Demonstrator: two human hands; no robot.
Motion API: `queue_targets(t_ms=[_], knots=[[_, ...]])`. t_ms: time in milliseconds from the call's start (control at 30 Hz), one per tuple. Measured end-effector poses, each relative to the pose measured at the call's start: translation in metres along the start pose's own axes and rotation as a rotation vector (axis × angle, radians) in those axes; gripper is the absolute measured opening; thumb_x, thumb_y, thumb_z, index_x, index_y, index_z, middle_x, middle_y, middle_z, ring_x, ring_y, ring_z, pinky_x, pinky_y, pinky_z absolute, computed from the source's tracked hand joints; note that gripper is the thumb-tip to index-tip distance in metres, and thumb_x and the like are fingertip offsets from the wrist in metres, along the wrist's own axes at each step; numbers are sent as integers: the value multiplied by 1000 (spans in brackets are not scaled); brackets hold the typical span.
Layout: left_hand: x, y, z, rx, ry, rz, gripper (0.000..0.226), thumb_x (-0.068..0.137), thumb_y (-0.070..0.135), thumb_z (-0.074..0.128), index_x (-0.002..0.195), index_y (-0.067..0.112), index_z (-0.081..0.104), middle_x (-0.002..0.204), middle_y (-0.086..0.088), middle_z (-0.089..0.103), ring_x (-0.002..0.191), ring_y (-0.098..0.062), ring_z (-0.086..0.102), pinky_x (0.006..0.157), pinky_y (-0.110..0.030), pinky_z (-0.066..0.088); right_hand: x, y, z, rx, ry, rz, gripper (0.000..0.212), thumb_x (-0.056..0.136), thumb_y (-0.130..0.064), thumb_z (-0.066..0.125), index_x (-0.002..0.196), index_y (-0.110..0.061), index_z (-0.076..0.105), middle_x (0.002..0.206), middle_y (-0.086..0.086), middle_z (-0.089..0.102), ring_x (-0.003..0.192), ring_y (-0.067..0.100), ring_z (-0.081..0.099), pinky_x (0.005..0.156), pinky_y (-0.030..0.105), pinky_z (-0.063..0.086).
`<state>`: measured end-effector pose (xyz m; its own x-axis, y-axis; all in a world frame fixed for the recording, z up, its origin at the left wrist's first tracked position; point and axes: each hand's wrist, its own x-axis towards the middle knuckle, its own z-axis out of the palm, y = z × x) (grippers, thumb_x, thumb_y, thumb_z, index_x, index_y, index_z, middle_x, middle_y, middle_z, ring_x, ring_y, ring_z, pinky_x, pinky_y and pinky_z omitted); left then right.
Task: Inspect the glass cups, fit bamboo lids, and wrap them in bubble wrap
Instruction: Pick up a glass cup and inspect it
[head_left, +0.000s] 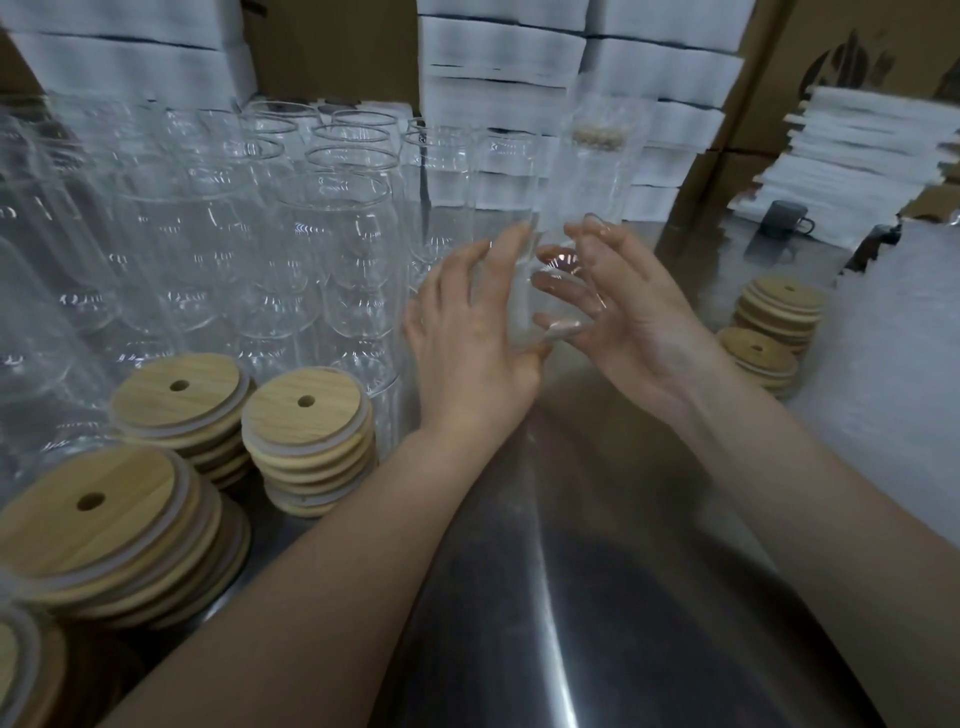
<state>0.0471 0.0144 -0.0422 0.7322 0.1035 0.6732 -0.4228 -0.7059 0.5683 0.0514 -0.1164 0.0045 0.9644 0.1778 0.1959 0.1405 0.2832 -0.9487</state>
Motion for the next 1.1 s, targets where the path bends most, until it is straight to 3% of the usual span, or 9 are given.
queue_targets(t_ms=[267,367,467,600,767,867,967,1033,1100], knots=[[3,2,0,-243,40,-81,90,68,32,85,144,25,38,139,2,49,131,-17,43,109,-43,38,3,-9,-15,-104,-202,-82,57,82,-11,69,136,-20,51,127,2,58,123,21,56,99,34,51],[3,5,1,-333,24,-131,92,67,42,85,143,26,37,137,11,48,129,-10,45,106,-31,40,6,-8,-24,-31,-227,-51,72,70,-34,85,134,-21,54,132,4,57,123,23,53,96,31,50],[3,8,0,-526,2,-310,91,66,44,87,142,27,38,132,15,51,121,-6,53,101,-30,45,8,-4,-28,-6,-138,-60,59,79,-44,74,129,-19,59,132,5,62,122,22,57,94,29,50],[6,12,-6,-819,-60,-523,74,65,47,83,125,29,45,123,7,59,104,-8,66,87,-37,55,10,2,-27,-177,-19,-78,41,92,-35,55,130,-20,59,128,5,64,118,19,61,103,39,48],[7,19,-10,-1089,-227,-606,66,71,58,67,121,21,48,109,3,70,86,-29,74,55,-35,56,0,13,-6,-452,-18,-97,68,85,-48,52,147,-24,38,133,-1,61,124,7,56,105,28,46],[8,18,-9,-1162,-294,-618,68,73,61,57,128,21,56,115,2,70,98,-32,71,79,-54,58,-4,13,4,-455,-24,-115,73,84,-50,48,150,-27,30,115,-16,63,104,-10,62,83,12,51],[7,22,-5,-1187,-285,-672,73,77,63,52,136,21,48,127,-6,64,102,-31,70,90,-61,53,-3,13,5,-384,50,-117,55,99,-34,49,151,-24,31,94,-18,68,83,-7,68,65,13,53],[6,24,-1,-1187,-238,-679,61,89,60,47,139,25,39,126,-7,65,98,-24,72,85,-52,58,-3,14,7,-359,87,-114,53,100,-28,51,150,-23,32,92,-15,69,83,-2,69,73,19,57],[6,21,2,-1166,-236,-678,57,96,60,37,141,26,40,128,-7,64,101,-21,71,82,-45,59,-3,17,10,-366,97,-108,58,98,-27,55,151,-25,31,116,-8,65,98,2,67,87,27,57]])
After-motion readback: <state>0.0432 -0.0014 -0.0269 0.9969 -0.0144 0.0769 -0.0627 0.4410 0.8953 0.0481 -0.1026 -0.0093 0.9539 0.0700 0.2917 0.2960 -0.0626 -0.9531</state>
